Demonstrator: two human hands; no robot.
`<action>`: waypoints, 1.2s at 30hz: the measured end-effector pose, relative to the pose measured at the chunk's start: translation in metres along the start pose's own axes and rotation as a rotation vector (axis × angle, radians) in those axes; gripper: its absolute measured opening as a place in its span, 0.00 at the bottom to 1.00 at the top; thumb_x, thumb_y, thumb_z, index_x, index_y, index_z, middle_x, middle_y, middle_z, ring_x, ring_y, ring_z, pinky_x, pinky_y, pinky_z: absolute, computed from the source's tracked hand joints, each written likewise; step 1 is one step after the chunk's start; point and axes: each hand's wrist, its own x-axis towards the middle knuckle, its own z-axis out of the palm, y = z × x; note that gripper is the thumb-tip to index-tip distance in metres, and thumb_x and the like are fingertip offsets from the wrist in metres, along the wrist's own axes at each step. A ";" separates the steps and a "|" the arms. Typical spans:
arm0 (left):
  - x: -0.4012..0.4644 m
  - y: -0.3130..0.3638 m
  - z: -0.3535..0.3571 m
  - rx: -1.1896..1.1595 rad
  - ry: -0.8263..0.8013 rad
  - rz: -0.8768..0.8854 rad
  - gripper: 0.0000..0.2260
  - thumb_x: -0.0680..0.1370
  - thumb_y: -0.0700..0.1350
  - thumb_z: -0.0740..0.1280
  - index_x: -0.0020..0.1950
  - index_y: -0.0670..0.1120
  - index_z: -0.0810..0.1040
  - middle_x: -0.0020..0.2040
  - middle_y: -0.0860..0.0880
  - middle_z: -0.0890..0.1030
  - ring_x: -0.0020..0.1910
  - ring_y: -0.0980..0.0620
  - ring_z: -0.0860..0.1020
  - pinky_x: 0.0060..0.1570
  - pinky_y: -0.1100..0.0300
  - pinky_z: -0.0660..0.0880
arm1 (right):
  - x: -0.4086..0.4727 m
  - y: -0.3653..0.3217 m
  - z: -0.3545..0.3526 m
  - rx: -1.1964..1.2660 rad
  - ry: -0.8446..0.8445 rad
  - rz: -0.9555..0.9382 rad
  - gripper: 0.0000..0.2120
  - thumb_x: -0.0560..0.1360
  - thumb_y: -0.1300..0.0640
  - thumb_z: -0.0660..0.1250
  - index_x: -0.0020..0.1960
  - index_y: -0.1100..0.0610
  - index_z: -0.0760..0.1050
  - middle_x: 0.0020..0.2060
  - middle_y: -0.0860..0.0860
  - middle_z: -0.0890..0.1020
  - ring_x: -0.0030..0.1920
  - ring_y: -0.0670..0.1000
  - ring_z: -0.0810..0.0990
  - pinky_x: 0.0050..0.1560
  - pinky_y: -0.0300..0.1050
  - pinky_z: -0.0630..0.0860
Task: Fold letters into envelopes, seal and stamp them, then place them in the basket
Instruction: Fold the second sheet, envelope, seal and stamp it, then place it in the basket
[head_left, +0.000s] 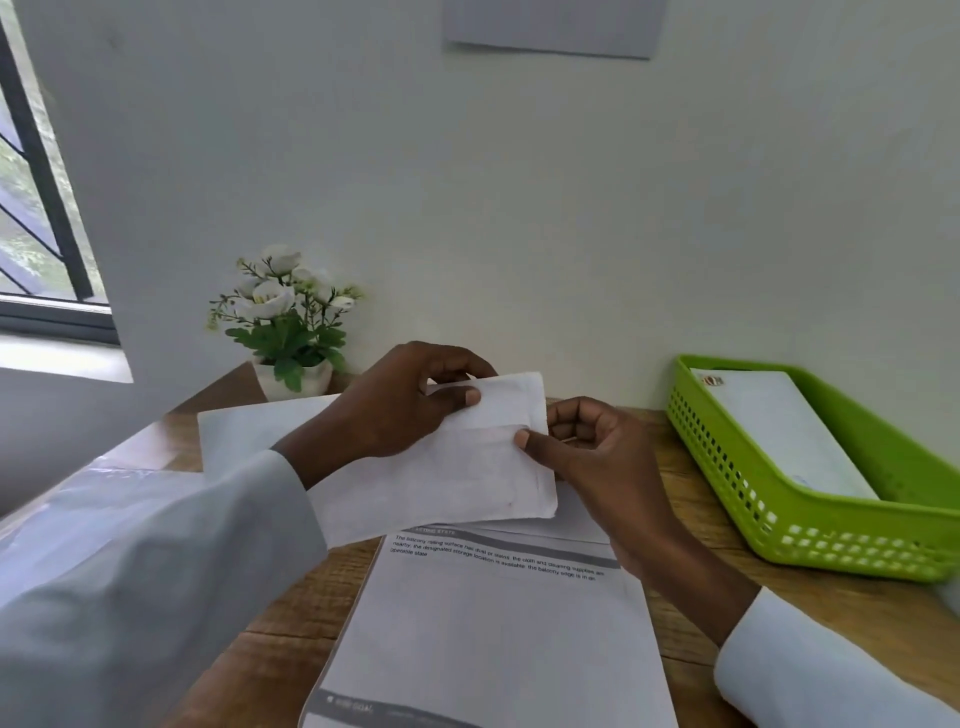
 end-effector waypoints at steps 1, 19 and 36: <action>-0.001 0.000 0.001 -0.007 0.005 -0.003 0.07 0.79 0.42 0.68 0.54 0.50 0.83 0.50 0.54 0.84 0.50 0.59 0.79 0.48 0.69 0.72 | -0.001 -0.001 0.000 0.013 -0.009 0.012 0.07 0.69 0.62 0.78 0.45 0.59 0.82 0.40 0.56 0.86 0.38 0.51 0.85 0.39 0.41 0.81; -0.044 -0.001 0.008 0.662 -0.030 0.183 0.59 0.60 0.82 0.60 0.80 0.53 0.42 0.79 0.47 0.53 0.79 0.45 0.47 0.76 0.37 0.41 | 0.014 -0.010 -0.012 0.414 -0.134 0.346 0.13 0.73 0.61 0.71 0.58 0.62 0.82 0.53 0.57 0.86 0.53 0.55 0.86 0.53 0.49 0.83; -0.051 -0.023 0.002 0.717 -0.036 0.212 0.58 0.58 0.82 0.61 0.79 0.50 0.50 0.70 0.44 0.64 0.71 0.44 0.63 0.69 0.26 0.48 | 0.013 -0.017 -0.033 0.471 -0.398 0.361 0.19 0.67 0.60 0.71 0.58 0.61 0.83 0.58 0.59 0.84 0.58 0.57 0.83 0.51 0.50 0.82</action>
